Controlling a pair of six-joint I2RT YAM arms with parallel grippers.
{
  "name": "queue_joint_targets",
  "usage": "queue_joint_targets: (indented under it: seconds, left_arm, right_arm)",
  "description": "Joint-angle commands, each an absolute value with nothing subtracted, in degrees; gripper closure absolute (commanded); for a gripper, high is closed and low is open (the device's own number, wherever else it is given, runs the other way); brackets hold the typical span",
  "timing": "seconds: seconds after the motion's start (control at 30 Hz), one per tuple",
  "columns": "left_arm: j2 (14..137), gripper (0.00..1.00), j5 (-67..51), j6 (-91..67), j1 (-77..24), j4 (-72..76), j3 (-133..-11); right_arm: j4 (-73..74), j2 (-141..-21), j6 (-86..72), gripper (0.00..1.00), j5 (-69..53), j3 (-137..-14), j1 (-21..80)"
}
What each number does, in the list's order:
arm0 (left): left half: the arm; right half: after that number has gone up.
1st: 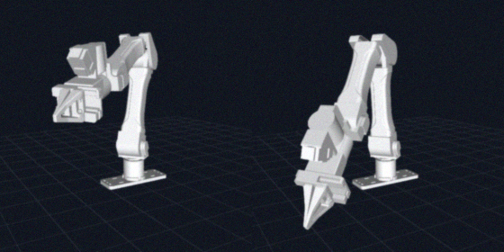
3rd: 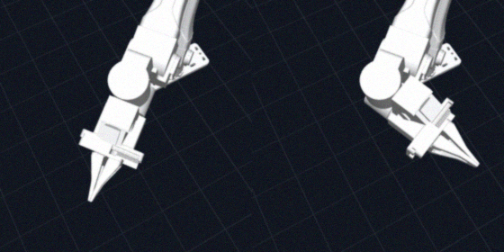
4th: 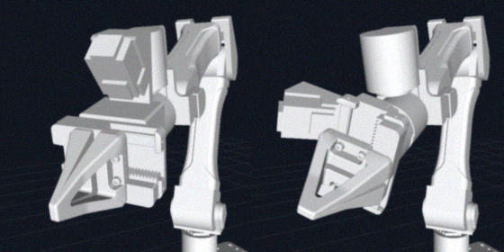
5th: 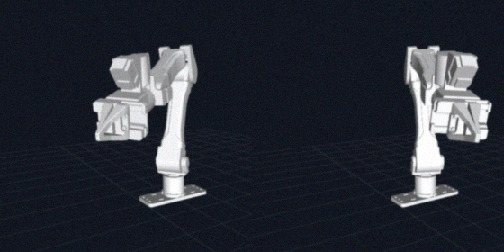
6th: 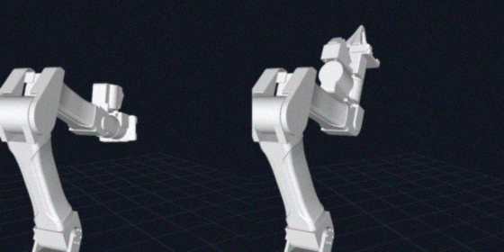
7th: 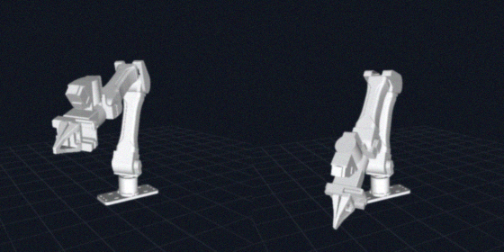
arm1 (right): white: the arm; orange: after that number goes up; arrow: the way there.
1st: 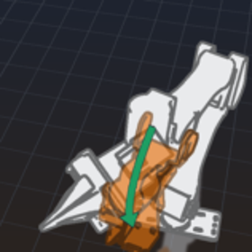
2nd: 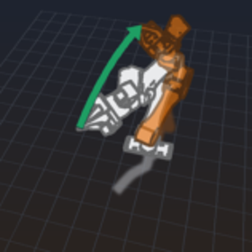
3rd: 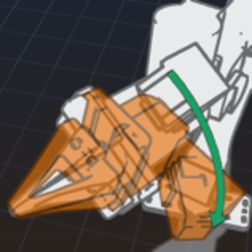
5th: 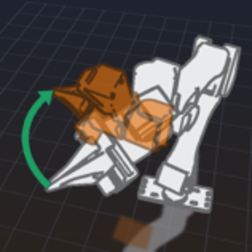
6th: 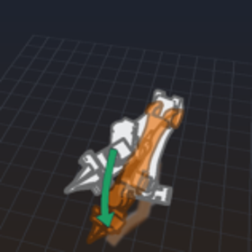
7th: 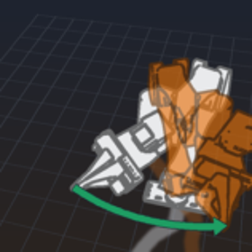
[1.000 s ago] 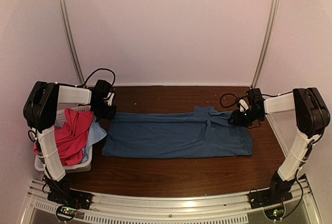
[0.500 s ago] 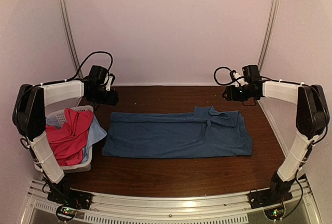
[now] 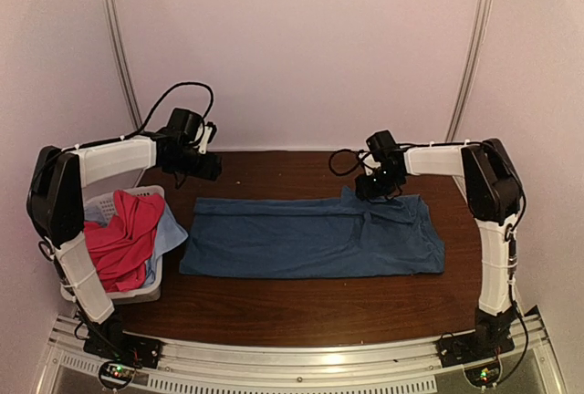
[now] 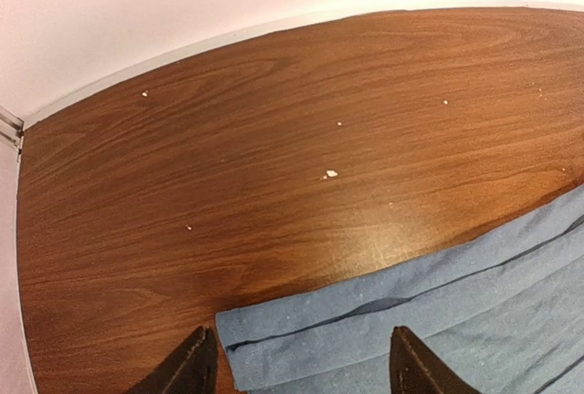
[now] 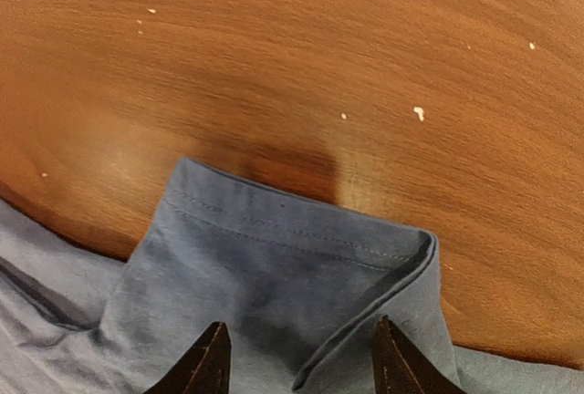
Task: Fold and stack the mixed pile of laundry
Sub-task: Adjust the rectangle-folded T-shirt at the center of the board.
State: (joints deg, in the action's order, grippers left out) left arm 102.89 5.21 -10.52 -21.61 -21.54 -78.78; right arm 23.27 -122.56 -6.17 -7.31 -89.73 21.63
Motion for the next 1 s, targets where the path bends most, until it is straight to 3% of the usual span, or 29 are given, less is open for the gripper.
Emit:
queue_joint_targets:
  seconds: [0.0, 0.27, 0.43, 0.6, 0.97]
  left_arm:
    - [104.21, 0.34, 5.67, -10.02, -22.15, -21.28, -80.4]
    - [104.7, 0.34, 5.84, -10.2, -22.35, -21.16, -80.77]
    - [104.63, 0.34, 6.6, -9.98, -22.32, -21.32, -80.79]
    - [103.98, 0.34, 6.94, -9.77, -22.32, -21.32, -80.55]
    - [102.82, 0.34, 5.45, -10.39, -22.4, -21.35, -79.82]
  right_arm:
    - [27.11, -124.11, -5.4, 0.46, 2.13, -92.83, 23.24]
    - [28.44, -123.62, -5.55, 0.53, 8.86, -92.69, 24.61]
    - [29.88, -124.0, -5.14, 0.73, 9.58, -93.51, 24.61]
    - [30.56, -122.68, -4.98, 1.0, 10.58, -93.98, 24.59]
    - [25.94, -108.09, -3.25, 1.0, -1.79, -84.29, 24.61]
